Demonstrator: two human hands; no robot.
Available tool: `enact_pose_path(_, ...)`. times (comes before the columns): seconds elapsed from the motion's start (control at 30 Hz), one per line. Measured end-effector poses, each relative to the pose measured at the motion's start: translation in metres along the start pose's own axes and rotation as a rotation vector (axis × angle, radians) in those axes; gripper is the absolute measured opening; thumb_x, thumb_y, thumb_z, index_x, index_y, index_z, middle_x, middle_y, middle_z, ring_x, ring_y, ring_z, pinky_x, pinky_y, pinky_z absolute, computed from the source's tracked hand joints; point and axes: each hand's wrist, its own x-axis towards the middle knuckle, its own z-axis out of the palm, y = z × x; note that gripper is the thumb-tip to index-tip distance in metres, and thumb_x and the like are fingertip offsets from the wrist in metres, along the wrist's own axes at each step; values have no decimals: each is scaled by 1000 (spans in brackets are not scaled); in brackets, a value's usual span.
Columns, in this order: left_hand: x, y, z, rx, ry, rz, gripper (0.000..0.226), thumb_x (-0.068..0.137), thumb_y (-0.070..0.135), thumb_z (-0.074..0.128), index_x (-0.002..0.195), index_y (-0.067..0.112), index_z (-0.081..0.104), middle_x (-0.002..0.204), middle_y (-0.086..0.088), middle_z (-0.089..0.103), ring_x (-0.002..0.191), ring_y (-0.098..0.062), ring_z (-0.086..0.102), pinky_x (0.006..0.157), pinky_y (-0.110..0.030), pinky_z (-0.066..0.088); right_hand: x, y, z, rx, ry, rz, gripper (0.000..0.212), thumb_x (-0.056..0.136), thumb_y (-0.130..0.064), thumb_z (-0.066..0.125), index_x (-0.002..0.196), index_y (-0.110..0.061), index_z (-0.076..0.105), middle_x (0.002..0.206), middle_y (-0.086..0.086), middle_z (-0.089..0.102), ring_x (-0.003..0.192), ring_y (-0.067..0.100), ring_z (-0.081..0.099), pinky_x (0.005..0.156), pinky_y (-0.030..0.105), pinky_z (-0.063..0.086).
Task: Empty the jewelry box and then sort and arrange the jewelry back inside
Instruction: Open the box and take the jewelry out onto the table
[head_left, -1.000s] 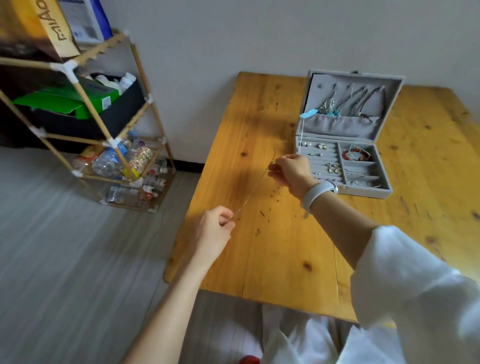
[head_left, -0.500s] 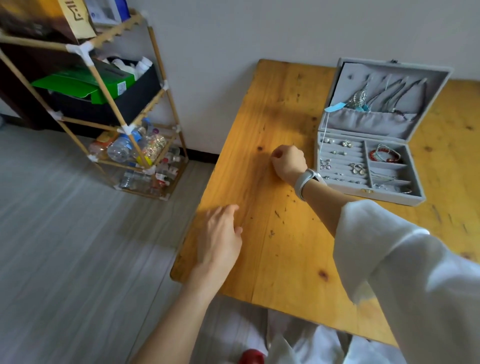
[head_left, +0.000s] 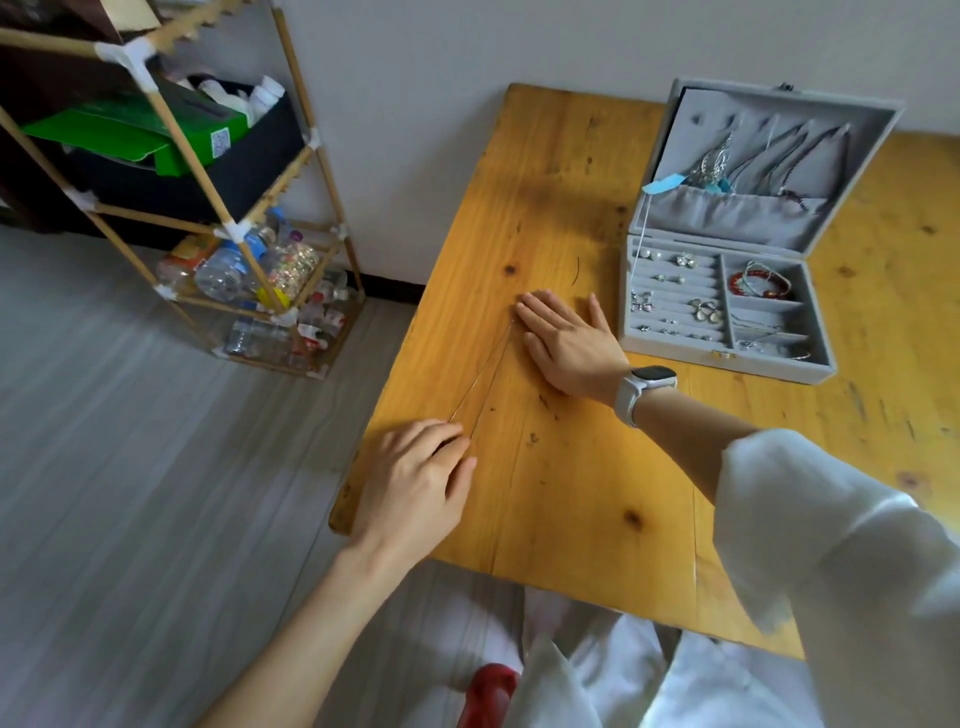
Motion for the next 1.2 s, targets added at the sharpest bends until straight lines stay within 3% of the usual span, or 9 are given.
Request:
enact_pose_path(0.2,-8,6,-3,0,-66,-11,38,85,29,44,99,4,70,109,-9,67,101,-22,62,82,-40,52,5,-5,-9,42,-41,36,50,99,-36,17,146,-22,10,155,-6,12,144,16,3,114,55,-1)
enact_pose_path(0.4,26,13,-16,-77,-21,-68,40,84,34,44,103,10,69,114,-6,64,96,-22,62,84,-41,48,-1,3,-28,210,9,-9,47,99,-26,27,145,-18,20,154,-1,17,142,15,15,116,46,3)
enact_pose_path(0.57,95,24,-11,-68,-5,-52,34,84,25,51,111,11,66,119,-5,62,108,-24,56,93,-42,39,-1,13,-53,258,125,-1,40,94,-13,38,134,-11,43,138,9,46,127,26,41,103,39,37)
enact_pose_path(0.73,189,48,-7,-75,14,19,35,89,19,51,123,11,57,129,-3,54,117,-21,48,97,-39,34,7,54,-96,398,441,189,26,91,-6,43,110,-3,60,103,16,63,96,33,58,78,41,48)
enact_pose_path(0.83,244,69,0,-140,3,56,43,91,17,48,134,11,45,139,-4,44,127,-19,40,107,-36,29,11,86,-115,476,584,403,25,91,-12,44,112,-7,58,98,14,67,88,32,60,70,37,47)
enact_pose_path(0.93,294,88,10,-217,-25,69,59,91,15,50,144,14,24,152,-4,21,138,-20,22,113,-34,18,22,114,-124,513,644,584,26,93,-26,45,112,-12,55,95,14,68,90,34,62,75,42,49)
enact_pose_path(1.03,333,95,23,-193,-9,91,76,88,18,54,147,19,6,156,0,2,142,-21,8,116,-39,12,38,129,-131,536,719,693,33,92,-35,46,114,-12,53,98,11,68,96,32,61,76,36,44)
enact_pose_path(1.1,349,96,30,-147,-1,91,77,88,21,54,147,18,5,156,1,6,142,-19,4,116,-41,9,49,133,-133,492,710,751,33,91,-39,47,112,-14,52,99,10,68,95,32,62,73,34,43)
enact_pose_path(1.2,356,94,38,-88,71,112,70,85,21,55,145,17,20,151,1,25,141,-19,10,113,-43,12,63,140,-131,477,656,839,29,89,-37,48,107,-16,54,100,10,68,94,32,62,72,33,41)
